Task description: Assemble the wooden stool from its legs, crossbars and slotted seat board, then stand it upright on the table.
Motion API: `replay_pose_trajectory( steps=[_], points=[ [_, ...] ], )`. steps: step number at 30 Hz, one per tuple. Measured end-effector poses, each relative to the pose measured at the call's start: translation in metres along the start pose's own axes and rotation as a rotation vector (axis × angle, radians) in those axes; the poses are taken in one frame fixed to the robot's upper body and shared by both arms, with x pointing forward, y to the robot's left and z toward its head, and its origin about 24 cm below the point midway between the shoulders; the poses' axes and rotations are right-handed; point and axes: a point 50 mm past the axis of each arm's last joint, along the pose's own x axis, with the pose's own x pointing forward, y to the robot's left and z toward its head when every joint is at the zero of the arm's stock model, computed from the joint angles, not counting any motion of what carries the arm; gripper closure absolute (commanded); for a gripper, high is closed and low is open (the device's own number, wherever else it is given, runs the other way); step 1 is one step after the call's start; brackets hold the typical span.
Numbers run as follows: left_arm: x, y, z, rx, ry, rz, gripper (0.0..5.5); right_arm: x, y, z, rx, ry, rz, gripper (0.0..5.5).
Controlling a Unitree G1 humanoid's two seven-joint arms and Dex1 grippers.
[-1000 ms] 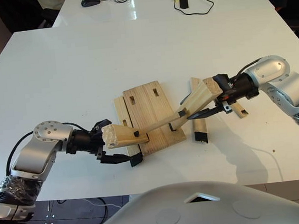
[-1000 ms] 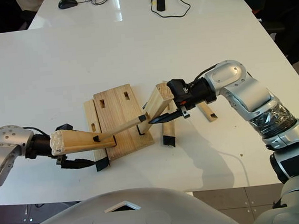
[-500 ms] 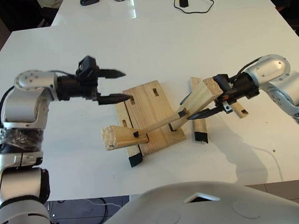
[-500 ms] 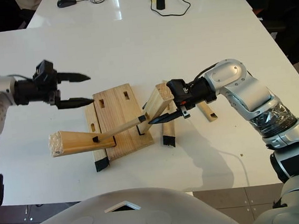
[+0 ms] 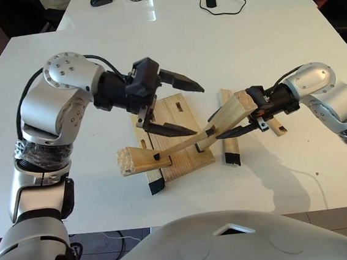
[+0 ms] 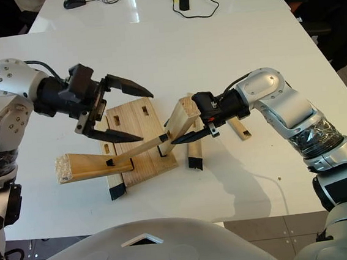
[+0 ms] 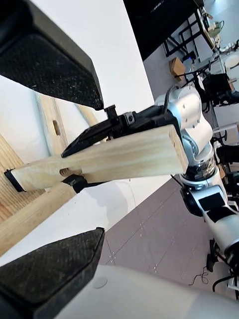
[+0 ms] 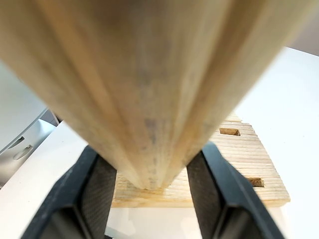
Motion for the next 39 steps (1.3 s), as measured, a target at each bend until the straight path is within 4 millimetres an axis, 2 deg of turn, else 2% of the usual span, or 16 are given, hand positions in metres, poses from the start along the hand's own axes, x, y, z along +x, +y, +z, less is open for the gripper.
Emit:
replay_pose_trajectory(
  steps=[6, 15, 26, 39],
  points=[
    [0.015, -0.009, -0.017, 0.007, 0.078, -0.022, 1.14, 0.001, 0.000, 0.001, -0.003, -0.001, 0.000, 3.51],
    [0.025, -0.017, -0.029, 0.058, 0.152, 0.014, 1.14, 0.006, 0.002, 0.003, -0.029, 0.013, -0.015, 3.51],
    [0.022, -0.014, -0.036, 0.074, 0.194, 0.045, 1.14, 0.012, 0.006, 0.007, -0.071, 0.031, -0.029, 3.51],
    [0.008, -0.009, -0.026, -0.056, 0.030, 0.064, 1.14, 0.012, 0.003, 0.005, -0.061, 0.025, -0.032, 3.51]
  ],
)
